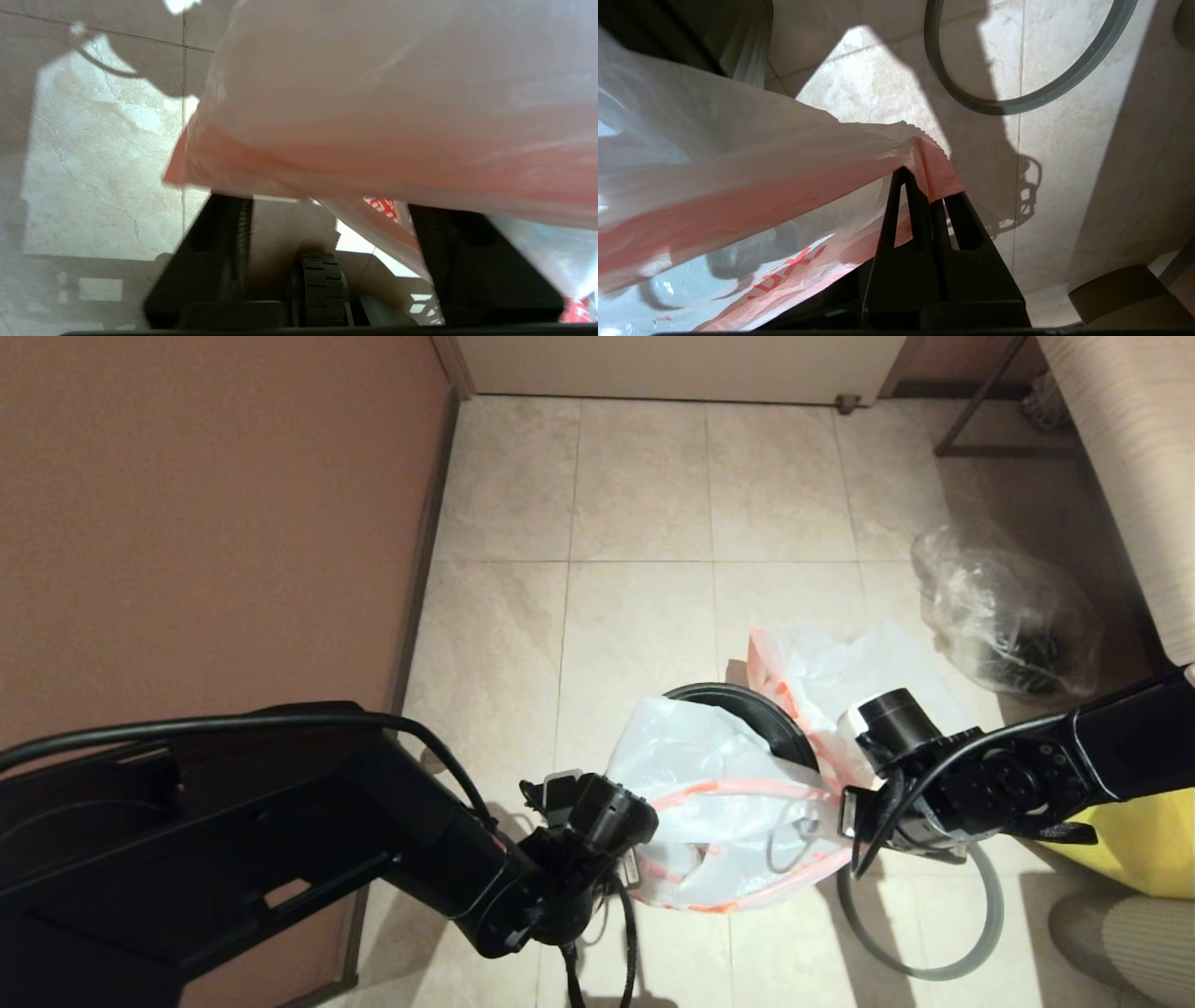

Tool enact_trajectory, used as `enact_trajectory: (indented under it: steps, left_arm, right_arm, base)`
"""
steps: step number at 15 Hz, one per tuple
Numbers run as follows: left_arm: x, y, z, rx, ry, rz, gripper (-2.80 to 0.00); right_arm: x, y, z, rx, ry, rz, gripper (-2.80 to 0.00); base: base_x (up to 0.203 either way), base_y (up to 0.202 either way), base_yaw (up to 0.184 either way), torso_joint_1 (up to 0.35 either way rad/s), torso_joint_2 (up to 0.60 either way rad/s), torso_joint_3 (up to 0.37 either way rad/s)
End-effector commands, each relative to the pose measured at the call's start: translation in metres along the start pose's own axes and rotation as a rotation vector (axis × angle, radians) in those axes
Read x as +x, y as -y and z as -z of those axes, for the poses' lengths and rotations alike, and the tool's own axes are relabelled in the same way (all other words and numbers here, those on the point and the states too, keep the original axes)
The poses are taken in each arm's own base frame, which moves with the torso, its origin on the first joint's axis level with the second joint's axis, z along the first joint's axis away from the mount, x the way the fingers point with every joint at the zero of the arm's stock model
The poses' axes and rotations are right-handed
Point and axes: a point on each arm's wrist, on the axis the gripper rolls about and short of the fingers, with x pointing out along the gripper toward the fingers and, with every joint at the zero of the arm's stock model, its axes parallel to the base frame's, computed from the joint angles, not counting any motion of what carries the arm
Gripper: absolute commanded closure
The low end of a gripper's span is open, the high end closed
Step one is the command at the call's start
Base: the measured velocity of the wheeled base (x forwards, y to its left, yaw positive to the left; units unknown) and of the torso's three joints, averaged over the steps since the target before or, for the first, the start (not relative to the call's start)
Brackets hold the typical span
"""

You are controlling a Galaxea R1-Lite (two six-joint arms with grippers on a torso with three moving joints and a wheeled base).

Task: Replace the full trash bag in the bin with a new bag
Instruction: Put the new garbage bag on the trash can

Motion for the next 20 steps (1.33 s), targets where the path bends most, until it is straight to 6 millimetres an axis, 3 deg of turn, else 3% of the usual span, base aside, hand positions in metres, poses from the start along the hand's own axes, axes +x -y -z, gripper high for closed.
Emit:
enact_trajectory:
  steps: [1, 4, 8, 10, 15, 16, 20]
  left_arm:
    - [-0.001, 0.000, -0.001, -0.007, 0.005, 0.002, -2.80]
    - [-0.017, 0.000, -0.005, -0.003, 0.018, 0.022, -2.80]
    - [-0.089, 0.001, -0.027, 0.010, 0.118, 0.130, -2.80]
    - [-0.112, -0.001, -0.023, 0.054, 0.096, 0.145, -2.80]
    - [-0.104, -0.002, -0.013, 0.087, 0.056, 0.113, -2.80]
    - [-0.105, -0.001, -0.012, 0.092, 0.054, 0.118, 0.00]
    - [-0.096, 0.008, -0.003, 0.115, 0.035, 0.116, 0.00]
  right_arm:
    - [0.000, -0.003, 0.008, -0.019, -0.016, -0.001, 0.00]
    - [-0.011, -0.004, 0.015, -0.045, -0.016, -0.013, 0.00]
    - [-0.025, -0.006, 0.014, -0.058, 0.016, -0.045, 0.00]
    - [-0.025, -0.009, 0.016, -0.067, 0.012, -0.050, 0.00]
    - [-0.024, -0.010, 0.017, -0.070, 0.012, -0.051, 0.00]
    - [-0.024, -0.010, 0.017, -0.070, 0.012, -0.051, 0.00]
    - [-0.021, -0.014, 0.015, -0.068, 0.017, -0.055, 0.00]
  base:
    - [0.000, 0.000, 0.000, 0.000, 0.00, 0.000]
    - [0.000, 0.000, 0.000, 0.000, 0.00, 0.000]
    - [0.000, 0.000, 0.000, 0.000, 0.00, 0.000]
    - [0.000, 0.000, 0.000, 0.000, 0.00, 0.000]
    - [0.000, 0.000, 0.000, 0.000, 0.00, 0.000]
    - [0.000, 0.000, 0.000, 0.000, 0.00, 0.000]
    - [0.000, 0.000, 0.000, 0.000, 0.00, 0.000]
